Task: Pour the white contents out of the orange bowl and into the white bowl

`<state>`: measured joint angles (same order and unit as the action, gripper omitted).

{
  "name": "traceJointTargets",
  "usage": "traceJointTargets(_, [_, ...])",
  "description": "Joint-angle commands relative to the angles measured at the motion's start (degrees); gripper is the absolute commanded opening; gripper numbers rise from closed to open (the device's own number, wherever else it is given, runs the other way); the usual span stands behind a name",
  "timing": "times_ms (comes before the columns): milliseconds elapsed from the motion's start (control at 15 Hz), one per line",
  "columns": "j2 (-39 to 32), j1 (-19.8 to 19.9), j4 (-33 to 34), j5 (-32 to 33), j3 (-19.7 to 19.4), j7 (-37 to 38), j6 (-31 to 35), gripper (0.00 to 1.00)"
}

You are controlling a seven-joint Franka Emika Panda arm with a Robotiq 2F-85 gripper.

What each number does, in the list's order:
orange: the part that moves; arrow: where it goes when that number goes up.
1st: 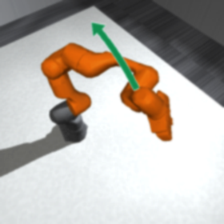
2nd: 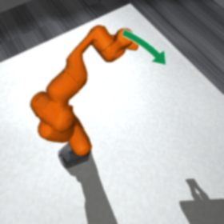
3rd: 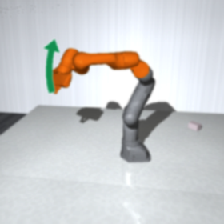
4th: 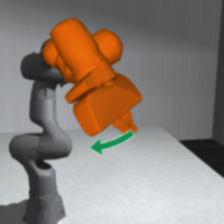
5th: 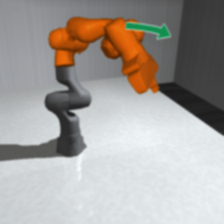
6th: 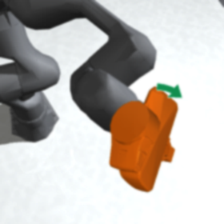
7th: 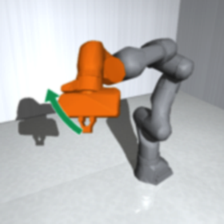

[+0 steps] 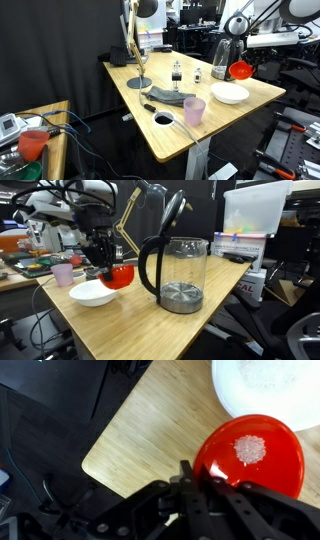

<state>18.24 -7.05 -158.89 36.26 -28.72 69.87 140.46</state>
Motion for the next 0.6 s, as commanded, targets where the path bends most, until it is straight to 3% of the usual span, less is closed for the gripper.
traceJointTargets(0, [1.71, -3.03, -0.02, -0.40, -3.37, 1.66, -6.15, 0.02])
traceJointTargets(200, [0.85, -4.71, -0.19, -0.77, -6.35, 2.64, -9.47, 0.02])
traceJointTargets(533, [-1.25, -8.69, -1.04, -0.73, -13.75, 1.96, -9.19, 0.02])
